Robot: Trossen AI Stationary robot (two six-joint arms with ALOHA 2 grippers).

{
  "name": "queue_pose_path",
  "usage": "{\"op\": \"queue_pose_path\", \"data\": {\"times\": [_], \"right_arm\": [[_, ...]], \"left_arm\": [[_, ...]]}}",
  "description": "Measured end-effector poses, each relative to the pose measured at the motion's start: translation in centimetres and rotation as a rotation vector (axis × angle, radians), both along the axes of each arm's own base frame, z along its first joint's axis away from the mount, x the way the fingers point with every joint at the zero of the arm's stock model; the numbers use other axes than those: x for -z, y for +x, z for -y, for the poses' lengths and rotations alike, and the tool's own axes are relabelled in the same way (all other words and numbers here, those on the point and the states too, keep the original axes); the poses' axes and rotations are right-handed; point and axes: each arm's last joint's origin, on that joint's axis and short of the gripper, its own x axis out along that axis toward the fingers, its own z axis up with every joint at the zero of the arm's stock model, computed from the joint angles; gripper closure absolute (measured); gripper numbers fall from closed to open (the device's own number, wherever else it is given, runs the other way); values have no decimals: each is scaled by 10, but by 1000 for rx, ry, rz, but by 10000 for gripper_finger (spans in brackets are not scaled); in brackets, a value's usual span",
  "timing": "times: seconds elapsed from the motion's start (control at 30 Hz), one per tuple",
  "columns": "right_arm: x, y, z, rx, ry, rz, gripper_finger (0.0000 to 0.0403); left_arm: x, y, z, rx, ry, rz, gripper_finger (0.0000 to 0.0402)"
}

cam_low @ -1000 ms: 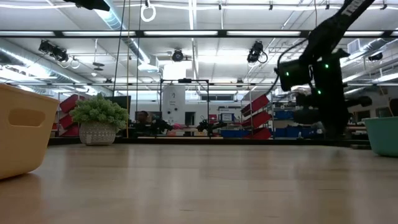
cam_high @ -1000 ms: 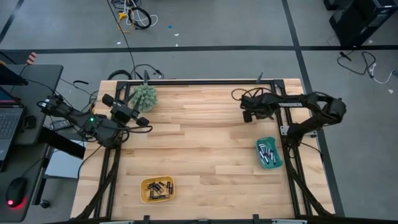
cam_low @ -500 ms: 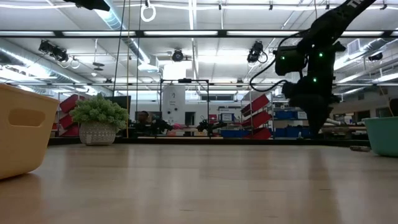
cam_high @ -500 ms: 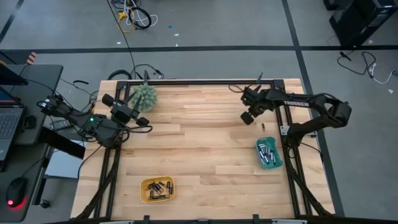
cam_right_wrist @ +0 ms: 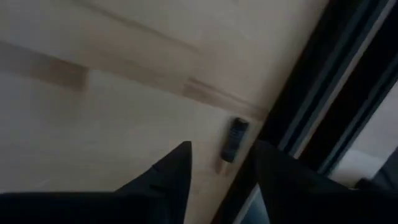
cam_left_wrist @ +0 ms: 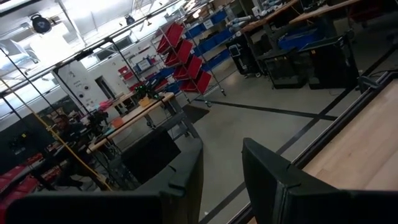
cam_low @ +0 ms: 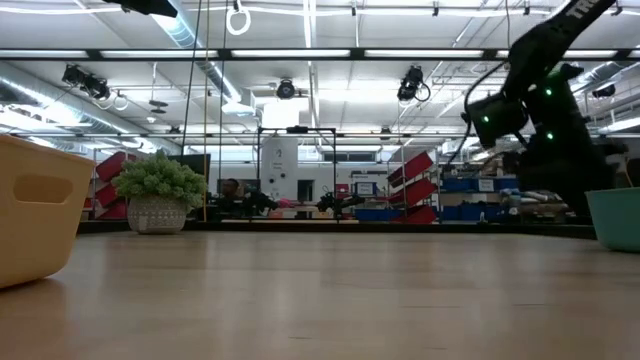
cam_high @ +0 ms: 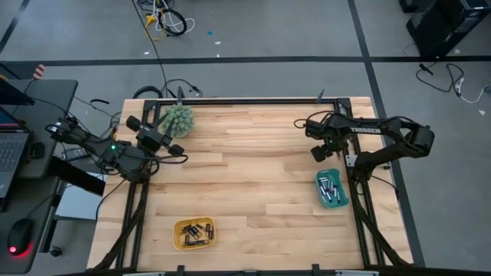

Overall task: Sort batteries
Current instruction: Put the black battery into the yellow bin

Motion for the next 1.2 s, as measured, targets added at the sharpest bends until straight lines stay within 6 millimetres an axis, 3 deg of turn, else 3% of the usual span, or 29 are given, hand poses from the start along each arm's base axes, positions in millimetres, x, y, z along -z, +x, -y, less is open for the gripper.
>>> {"op": "queue_pose_path", "data": {"times": [0.3,0.53,0.67,0.93,1.03,1.2], "right_arm": [[34,-25,-6,153,15,-2,207],[29,-19,-1,134,26,23,208],[21,-4,6,113,-13,122,206],[18,-2,5,113,22,138,208],[18,-1,8,132,-42,131,207],[18,5,17,123,-71,231,216]], "left_arm": [[0,0,0,0,1,-2,293],[0,0,0,-1,1,-1,293],[0,0,0,-1,1,-1,293],[0,0,0,-1,1,-1,293],[0,0,0,-1,0,0,293],[0,0,0,-1,0,1,293]]}}
